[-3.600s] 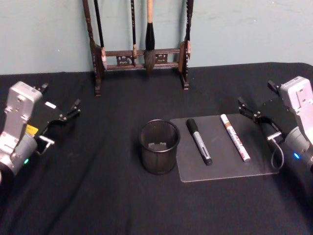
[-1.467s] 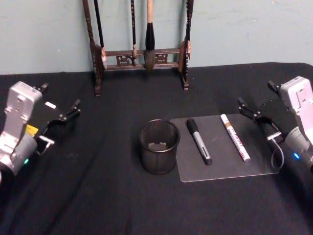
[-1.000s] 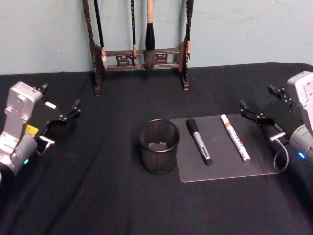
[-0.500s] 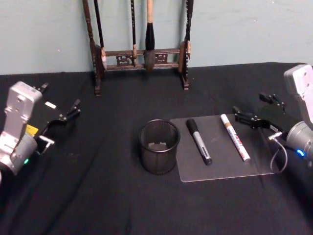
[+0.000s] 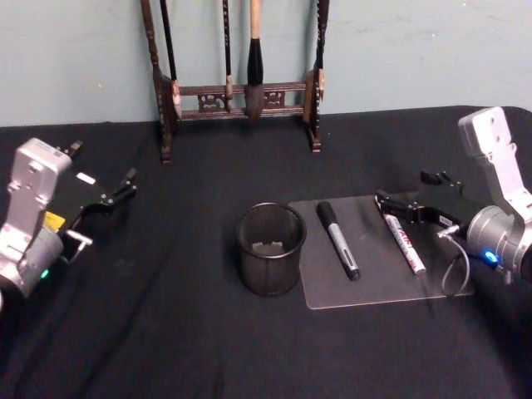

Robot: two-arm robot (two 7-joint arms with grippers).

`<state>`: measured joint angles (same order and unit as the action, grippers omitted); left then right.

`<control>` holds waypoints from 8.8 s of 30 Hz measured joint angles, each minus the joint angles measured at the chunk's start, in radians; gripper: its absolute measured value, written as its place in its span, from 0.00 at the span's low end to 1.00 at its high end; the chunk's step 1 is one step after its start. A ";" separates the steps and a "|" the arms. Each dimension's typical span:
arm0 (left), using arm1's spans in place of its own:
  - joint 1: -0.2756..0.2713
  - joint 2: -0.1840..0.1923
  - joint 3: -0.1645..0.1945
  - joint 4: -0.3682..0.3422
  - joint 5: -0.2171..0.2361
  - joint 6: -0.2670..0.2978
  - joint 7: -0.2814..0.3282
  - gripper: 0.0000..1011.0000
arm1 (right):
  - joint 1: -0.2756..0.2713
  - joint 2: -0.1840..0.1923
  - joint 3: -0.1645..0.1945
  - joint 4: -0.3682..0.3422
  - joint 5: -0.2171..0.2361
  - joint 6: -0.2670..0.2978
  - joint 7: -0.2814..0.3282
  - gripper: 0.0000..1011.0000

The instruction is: Pick up the water-based marker from the table and place it into the pen holder.

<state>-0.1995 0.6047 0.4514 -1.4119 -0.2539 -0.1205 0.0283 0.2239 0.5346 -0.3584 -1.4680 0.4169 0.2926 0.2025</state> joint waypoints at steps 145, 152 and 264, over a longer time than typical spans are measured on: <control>0.000 0.000 0.000 0.000 0.000 0.000 0.000 0.99 | -0.058 -0.109 0.107 0.012 -0.121 -0.037 0.142 0.17; 0.000 0.000 0.000 0.000 0.000 0.000 0.000 0.99 | -0.063 -0.106 0.124 0.000 -0.101 -0.226 0.193 0.17; 0.000 0.000 0.000 0.000 0.000 0.000 0.000 0.99 | 0.083 -0.250 -0.150 0.202 0.127 -0.453 0.431 0.99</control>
<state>-0.1995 0.6047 0.4514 -1.4120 -0.2539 -0.1205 0.0283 0.3071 0.2849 -0.5086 -1.2657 0.5439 -0.1609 0.6338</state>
